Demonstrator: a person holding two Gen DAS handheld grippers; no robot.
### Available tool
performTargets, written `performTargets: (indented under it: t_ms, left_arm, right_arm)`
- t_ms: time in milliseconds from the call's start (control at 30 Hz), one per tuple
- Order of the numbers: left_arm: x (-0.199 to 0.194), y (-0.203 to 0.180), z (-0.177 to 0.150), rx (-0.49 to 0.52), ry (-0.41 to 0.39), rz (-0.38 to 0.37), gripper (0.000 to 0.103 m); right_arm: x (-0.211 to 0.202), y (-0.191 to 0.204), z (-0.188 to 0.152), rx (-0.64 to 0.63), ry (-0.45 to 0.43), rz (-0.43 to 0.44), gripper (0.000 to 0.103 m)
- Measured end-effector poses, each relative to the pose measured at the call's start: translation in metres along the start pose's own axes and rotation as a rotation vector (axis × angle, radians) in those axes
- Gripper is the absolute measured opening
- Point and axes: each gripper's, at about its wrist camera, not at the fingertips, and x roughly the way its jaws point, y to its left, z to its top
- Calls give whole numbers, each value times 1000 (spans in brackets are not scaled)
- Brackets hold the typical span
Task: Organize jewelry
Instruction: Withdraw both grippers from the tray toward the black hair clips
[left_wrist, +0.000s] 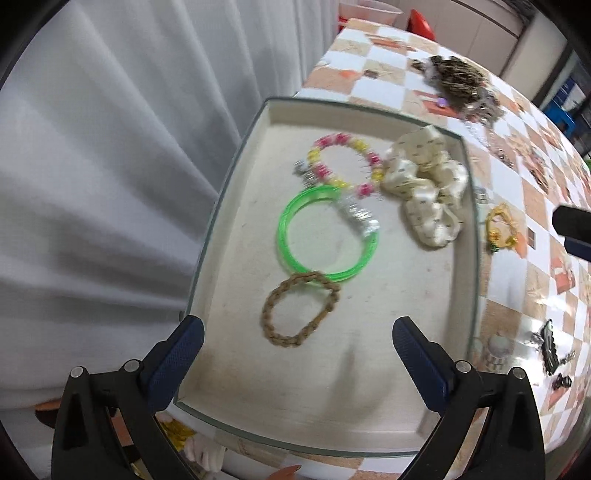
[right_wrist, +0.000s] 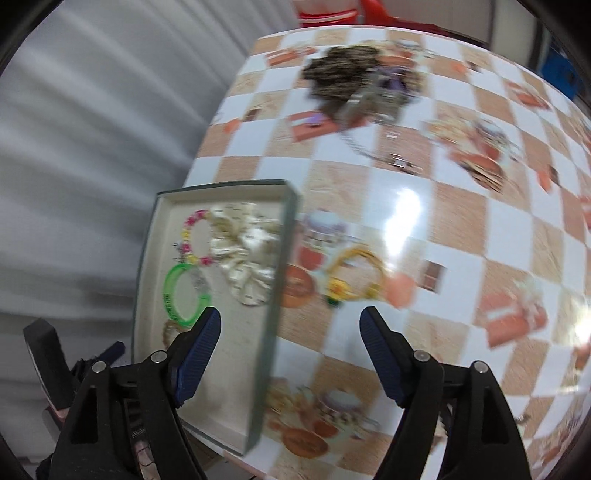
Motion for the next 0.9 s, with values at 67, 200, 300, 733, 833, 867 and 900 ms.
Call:
performTargets:
  t_ms: [67,200,300,733,833,867,900]
  left_arm:
    - [-4,-10,-1,26,-10,-7,103]
    - [-18,-37,1,85,-22,-42,103]
    - [-22,-55,4,131,-24,-77,103]
    - [-28,-151,-6,345,29,-205,103]
    - [-24,-170,-15,360,73,-241,103]
    - [-23,-174,-17,363,84,-248,103]
    - [-21,-178,-20,368,93,-253,103]
  right_arm:
    - [-10,-16,-6,35,-8,-9,81]
    - [-31,-54,-21,117,-27,-32,92]
    - [-47,-84,-36,181,-34,-50,92]
    - [-91,-188,-108,415,-36,-138,92]
    - [-93,-203,-127,458,-19,-151,92]
    - [-94,-207,-132,465,-15,-153,92]
    - [-93,-210,-137,469,-7,-157,92]
